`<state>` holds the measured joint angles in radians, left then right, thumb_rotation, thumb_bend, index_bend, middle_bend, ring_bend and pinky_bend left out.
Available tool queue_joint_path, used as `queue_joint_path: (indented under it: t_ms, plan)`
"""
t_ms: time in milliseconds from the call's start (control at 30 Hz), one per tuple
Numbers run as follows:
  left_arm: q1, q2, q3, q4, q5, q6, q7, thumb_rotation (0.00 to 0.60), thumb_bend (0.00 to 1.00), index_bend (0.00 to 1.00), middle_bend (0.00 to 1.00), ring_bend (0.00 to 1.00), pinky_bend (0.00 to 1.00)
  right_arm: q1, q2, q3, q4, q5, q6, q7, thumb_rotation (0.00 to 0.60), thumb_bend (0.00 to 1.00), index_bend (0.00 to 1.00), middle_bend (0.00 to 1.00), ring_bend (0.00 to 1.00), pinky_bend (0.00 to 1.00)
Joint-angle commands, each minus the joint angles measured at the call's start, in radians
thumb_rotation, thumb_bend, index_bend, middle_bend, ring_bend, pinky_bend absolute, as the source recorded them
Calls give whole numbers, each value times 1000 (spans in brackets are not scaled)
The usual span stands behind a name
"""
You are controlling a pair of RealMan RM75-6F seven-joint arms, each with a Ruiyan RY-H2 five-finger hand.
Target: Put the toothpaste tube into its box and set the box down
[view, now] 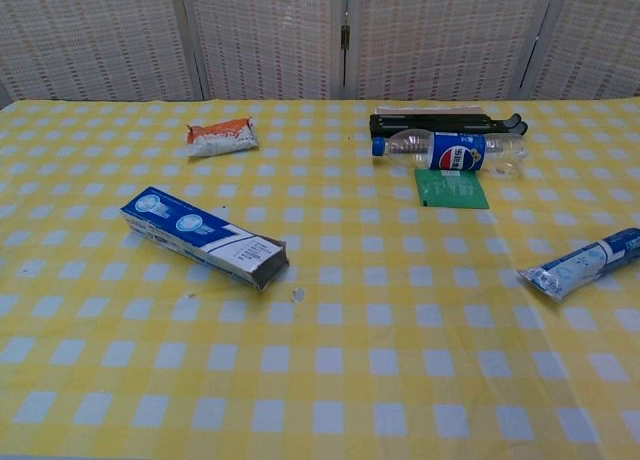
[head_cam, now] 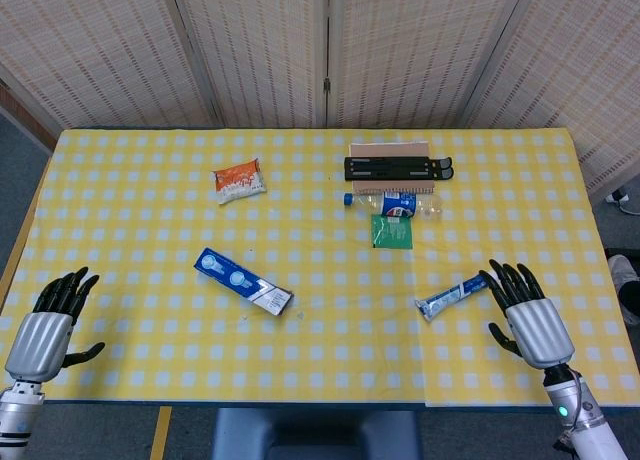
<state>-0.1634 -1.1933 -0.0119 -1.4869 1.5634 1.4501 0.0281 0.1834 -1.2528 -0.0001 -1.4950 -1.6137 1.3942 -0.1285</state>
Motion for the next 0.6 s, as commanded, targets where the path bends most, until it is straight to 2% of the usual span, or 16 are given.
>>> queue_joint_path:
  t_ms: [33, 200, 267, 300, 433, 600]
  plan:
    - [-7, -7, 8, 11, 29, 4, -17, 600, 135, 33, 56, 13, 124, 0, 2, -3, -3, -3, -1, 1, 600, 365, 0, 0, 0, 0]
    - [-25, -16, 26, 31, 88, 7, -78, 600, 131, 47, 77, 32, 130, -3, 8, -9, -10, -15, 8, 4, 600, 365, 0, 0, 0, 0]
    - [-93, -42, 51, 70, 232, 3, -163, 600, 128, 68, 113, 62, 161, -8, 10, -11, -8, -16, 15, -7, 600, 365, 0, 0, 0, 0]
    - [-120, -48, 56, 95, 262, -15, -182, 600, 127, 88, 132, 77, 181, -10, 8, -11, -3, -7, 9, -20, 600, 365, 0, 0, 0, 0]
    - [-234, -33, 55, 69, 289, -170, -149, 600, 125, 148, 150, 90, 198, -8, 0, -10, -9, 2, -1, -36, 600, 365, 0, 0, 0, 0]
    - [-348, -54, 22, 58, 270, -309, -140, 600, 124, 122, 153, 81, 171, -16, -5, -20, -16, -32, 29, -44, 600, 365, 0, 0, 0, 0]
